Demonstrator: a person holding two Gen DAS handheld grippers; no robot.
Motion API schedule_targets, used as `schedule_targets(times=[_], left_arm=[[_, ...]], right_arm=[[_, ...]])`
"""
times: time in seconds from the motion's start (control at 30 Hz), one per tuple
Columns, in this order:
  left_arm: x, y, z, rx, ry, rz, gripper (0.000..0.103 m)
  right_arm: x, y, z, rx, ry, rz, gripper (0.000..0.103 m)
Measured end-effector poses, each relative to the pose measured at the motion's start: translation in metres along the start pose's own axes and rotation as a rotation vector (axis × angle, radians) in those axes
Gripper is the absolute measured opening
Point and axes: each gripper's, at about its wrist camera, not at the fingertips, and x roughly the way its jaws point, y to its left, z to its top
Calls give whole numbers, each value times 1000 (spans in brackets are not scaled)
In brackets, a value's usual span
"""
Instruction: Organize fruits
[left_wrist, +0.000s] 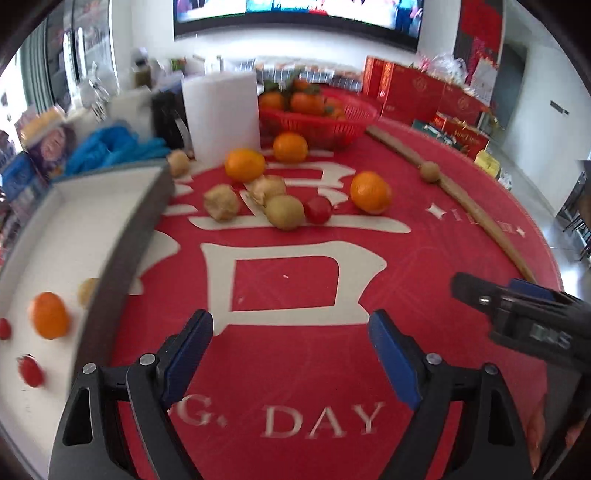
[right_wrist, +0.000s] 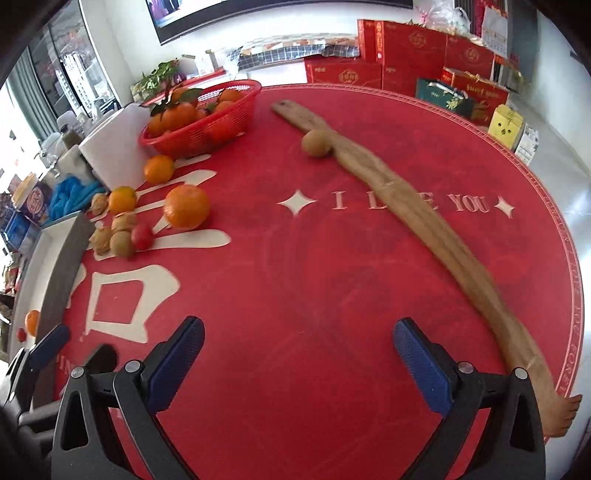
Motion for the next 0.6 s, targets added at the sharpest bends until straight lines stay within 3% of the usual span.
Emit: schedule_targets(times=[0.07,0.17,0.23,0.6], left_arm=[[4,-2,0,14,-22,24,89],[7,-1,2,29,-6,1,95],[9,-5,1,66,10,18,103],[13,-6,0,73,16,15,103]], right_arm=[[-1,0,1,5,-21,19,103],[-2,2,-2,-20,-51,4,103],[-5,4,-10,-45,-88,-24,103],[1,8,-7,-46,-83,-89,103]])
